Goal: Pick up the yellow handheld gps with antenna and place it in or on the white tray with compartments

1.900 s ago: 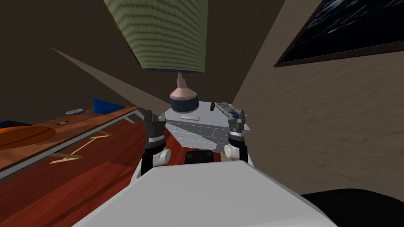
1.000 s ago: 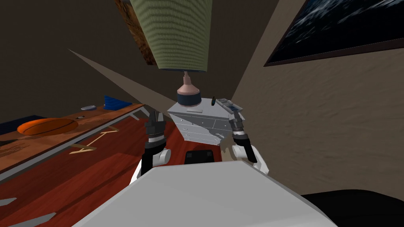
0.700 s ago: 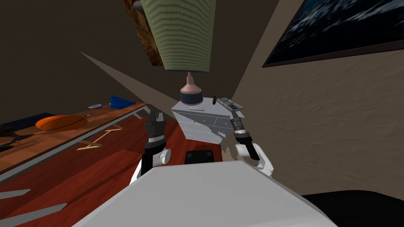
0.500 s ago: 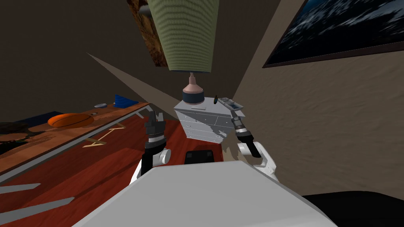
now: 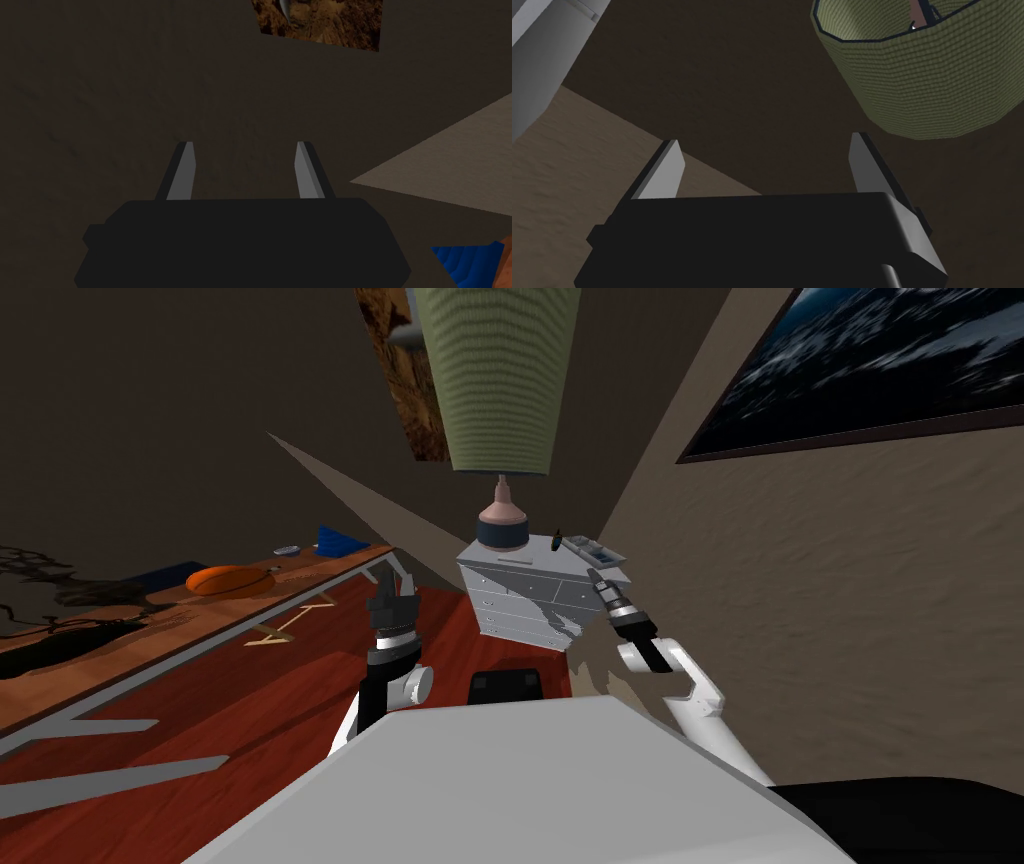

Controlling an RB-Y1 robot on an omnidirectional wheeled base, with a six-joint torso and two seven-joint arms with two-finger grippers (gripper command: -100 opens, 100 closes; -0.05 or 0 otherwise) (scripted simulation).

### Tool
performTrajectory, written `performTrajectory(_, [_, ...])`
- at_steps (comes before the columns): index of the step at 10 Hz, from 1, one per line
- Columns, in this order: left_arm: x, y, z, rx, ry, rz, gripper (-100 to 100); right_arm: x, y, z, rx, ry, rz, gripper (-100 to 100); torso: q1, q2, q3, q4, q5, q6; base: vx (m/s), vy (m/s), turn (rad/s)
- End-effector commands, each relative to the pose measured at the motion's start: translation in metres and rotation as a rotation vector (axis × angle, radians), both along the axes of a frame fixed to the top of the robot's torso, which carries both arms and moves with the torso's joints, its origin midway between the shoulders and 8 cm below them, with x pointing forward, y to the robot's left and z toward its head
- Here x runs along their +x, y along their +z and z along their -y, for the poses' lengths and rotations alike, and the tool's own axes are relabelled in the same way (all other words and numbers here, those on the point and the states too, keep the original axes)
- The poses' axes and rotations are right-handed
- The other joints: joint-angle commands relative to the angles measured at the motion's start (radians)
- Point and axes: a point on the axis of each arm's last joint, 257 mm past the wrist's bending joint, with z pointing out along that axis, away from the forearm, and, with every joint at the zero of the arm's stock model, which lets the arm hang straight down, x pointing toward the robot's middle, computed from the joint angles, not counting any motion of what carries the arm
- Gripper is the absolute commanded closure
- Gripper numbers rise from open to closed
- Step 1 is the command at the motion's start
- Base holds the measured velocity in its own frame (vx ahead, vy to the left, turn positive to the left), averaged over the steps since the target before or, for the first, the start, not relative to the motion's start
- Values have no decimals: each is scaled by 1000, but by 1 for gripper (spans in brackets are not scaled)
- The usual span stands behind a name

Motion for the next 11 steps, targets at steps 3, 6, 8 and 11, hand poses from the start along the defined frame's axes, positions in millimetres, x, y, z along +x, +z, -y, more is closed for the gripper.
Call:
performTrajectory(3, [0,0,0,0,0,0,0,17,1,53,-225,-139,-47,-100,2,-3,-1,0,0,0,-6,122,115])
performTrajectory(6, [0,0,0,0,0,0,0,28,6,102,-387,-261,-80,-100,-1,-6,-4,-1,0,0,50,96,125])
performTrajectory(8, [0,0,0,0,0,0,0,30,9,119,-435,-303,-91,-100,-2,-6,-4,-1,0,0,52,56,59])
performTrajectory(11, [0,0,0,0,0,0,0,35,16,169,-559,-424,-129,-100,-1,-10,-6,-2,0,0,118,77,140])
